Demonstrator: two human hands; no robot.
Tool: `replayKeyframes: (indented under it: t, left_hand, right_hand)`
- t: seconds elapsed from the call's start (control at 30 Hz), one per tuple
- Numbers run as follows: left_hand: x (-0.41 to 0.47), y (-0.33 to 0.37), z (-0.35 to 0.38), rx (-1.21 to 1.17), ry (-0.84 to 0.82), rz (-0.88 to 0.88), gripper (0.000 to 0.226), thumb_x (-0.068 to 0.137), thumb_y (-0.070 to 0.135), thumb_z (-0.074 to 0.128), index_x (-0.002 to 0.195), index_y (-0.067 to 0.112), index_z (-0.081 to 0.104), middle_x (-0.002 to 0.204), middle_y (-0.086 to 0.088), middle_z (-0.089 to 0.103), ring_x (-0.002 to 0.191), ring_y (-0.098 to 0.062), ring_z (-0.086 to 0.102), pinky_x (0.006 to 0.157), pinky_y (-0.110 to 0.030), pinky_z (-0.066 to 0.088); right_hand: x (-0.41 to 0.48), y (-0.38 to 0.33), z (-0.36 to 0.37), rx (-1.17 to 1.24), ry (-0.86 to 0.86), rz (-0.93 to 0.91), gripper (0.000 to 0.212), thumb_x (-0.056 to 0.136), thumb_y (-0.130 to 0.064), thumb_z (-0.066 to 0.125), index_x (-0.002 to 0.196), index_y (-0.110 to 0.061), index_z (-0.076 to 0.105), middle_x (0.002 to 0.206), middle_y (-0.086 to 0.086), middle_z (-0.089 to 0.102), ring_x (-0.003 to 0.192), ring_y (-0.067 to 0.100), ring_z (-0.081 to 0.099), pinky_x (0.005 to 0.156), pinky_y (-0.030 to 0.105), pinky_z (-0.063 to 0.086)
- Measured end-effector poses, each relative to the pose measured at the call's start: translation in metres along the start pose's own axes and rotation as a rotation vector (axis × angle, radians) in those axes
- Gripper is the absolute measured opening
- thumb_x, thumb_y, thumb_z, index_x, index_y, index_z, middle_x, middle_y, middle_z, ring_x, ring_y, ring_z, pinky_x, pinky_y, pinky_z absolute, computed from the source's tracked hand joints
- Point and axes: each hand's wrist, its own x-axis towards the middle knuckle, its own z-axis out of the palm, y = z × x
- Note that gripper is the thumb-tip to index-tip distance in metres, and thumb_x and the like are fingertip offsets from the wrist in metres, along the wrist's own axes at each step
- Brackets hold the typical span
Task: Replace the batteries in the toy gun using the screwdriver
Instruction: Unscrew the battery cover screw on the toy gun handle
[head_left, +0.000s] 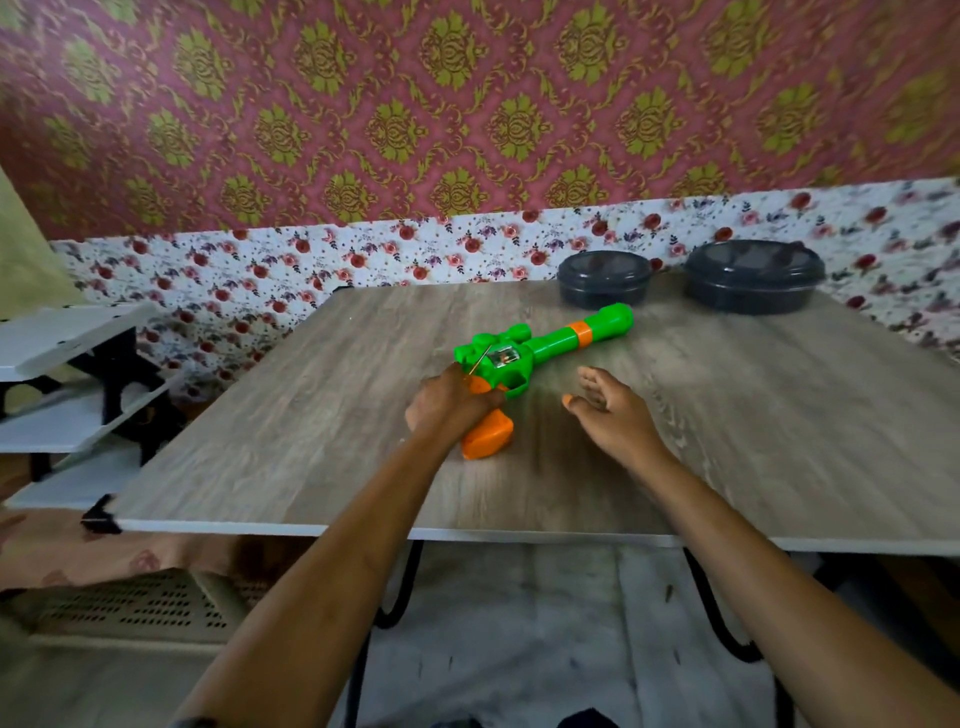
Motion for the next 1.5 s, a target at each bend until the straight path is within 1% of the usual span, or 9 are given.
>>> replayKeyframes:
  t: [0.13,0.33,0.47,0.67,0.93,1.1,1.27,1.37,1.5]
  left_hand:
    - [0.01,0.01,0.016,0.011,-0.019,0.03,0.059,0.079,0.05,0.064,0.128,0.021,0.05,0.124,-0.012,0.06,0.111,-0.03,0.056,0.077,-0.028,0.04]
    - [0.031,0.006,0.035,-0.083,0.068,0.078,0.063,0.082,0.055,0.06,0.135,0.024,0.046,0.131,-0.012,0.057,0.118,-0.031,0.053,0.09,-0.032,0.043]
    - [0.031,-0.005,0.036,-0.172,0.135,0.15,0.055,0.075,0.055,0.059,0.112,0.014,0.061,0.102,-0.014,0.066,0.1,-0.03,0.06,0.069,-0.026,0.034]
    - [0.027,-0.009,0.037,-0.217,0.147,0.201,0.053,0.067,0.056,0.052,0.098,0.016,0.066,0.075,-0.002,0.06,0.082,-0.028,0.062,0.062,-0.027,0.034]
    - [0.02,-0.004,0.033,-0.464,0.071,0.254,0.062,0.064,0.055,0.067,0.117,0.022,0.063,0.1,0.0,0.069,0.095,-0.021,0.066,0.084,-0.037,0.053]
    - [0.018,0.0,0.034,-0.831,-0.055,0.228,0.055,0.077,0.015,0.075,0.129,0.014,0.055,0.119,-0.003,0.064,0.109,-0.021,0.062,0.092,-0.042,0.052]
    - [0.019,0.0,0.031,-0.912,-0.087,0.26,0.055,0.078,0.016,0.074,0.127,0.024,0.052,0.126,-0.002,0.06,0.116,-0.022,0.058,0.092,-0.044,0.052]
    - [0.02,0.001,0.031,-0.92,-0.078,0.291,0.056,0.073,0.028,0.07,0.126,0.03,0.05,0.129,-0.004,0.058,0.117,-0.022,0.058,0.094,-0.047,0.051]
    - [0.025,0.003,0.034,-1.027,-0.101,0.289,0.042,0.089,0.011,0.061,0.128,0.021,0.048,0.122,-0.008,0.061,0.107,-0.019,0.062,0.09,-0.041,0.053]
  right_hand:
    - [0.01,0.008,-0.006,-0.014,0.002,0.004,0.048,0.086,-0.018,0.06,0.131,-0.007,0.048,0.133,0.014,0.053,0.122,0.023,0.052,0.107,0.035,0.038]
    - [0.023,0.011,0.009,-0.131,-0.013,-0.042,0.051,0.086,-0.028,0.058,0.134,-0.014,0.046,0.134,0.009,0.054,0.124,0.023,0.05,0.102,0.031,0.039]
    - [0.022,0.013,0.013,-0.294,-0.061,-0.085,0.058,0.089,-0.032,0.052,0.142,-0.017,0.033,0.144,0.007,0.042,0.132,0.021,0.039,0.102,0.025,0.032]
    - [0.019,0.013,0.012,-0.283,-0.072,-0.058,0.061,0.09,-0.035,0.051,0.144,-0.016,0.029,0.147,0.008,0.038,0.134,0.021,0.036,0.104,0.025,0.031]
    - [0.022,0.015,0.013,0.134,-0.089,0.04,0.075,0.077,-0.039,0.066,0.141,-0.014,0.035,0.144,0.004,0.043,0.131,0.015,0.041,0.112,0.034,0.032]
    - [0.026,0.004,0.009,0.547,0.025,0.096,0.024,0.086,-0.007,0.06,0.109,-0.012,0.058,0.099,-0.004,0.066,0.091,0.005,0.059,0.081,0.01,0.044]
    - [0.043,-0.007,0.019,0.757,0.027,0.161,0.008,0.083,-0.012,0.064,0.089,-0.016,0.067,0.091,0.001,0.068,0.088,0.011,0.059,0.09,0.03,0.042]
    - [0.046,-0.005,0.026,0.851,-0.035,0.09,0.027,0.083,-0.002,0.059,0.108,-0.013,0.06,0.096,0.002,0.066,0.092,0.014,0.061,0.088,0.031,0.046]
    - [0.048,0.003,0.027,0.778,-0.195,-0.027,0.071,0.082,0.001,0.06,0.14,-0.025,0.029,0.107,0.0,0.067,0.104,0.012,0.062,0.094,0.032,0.048]
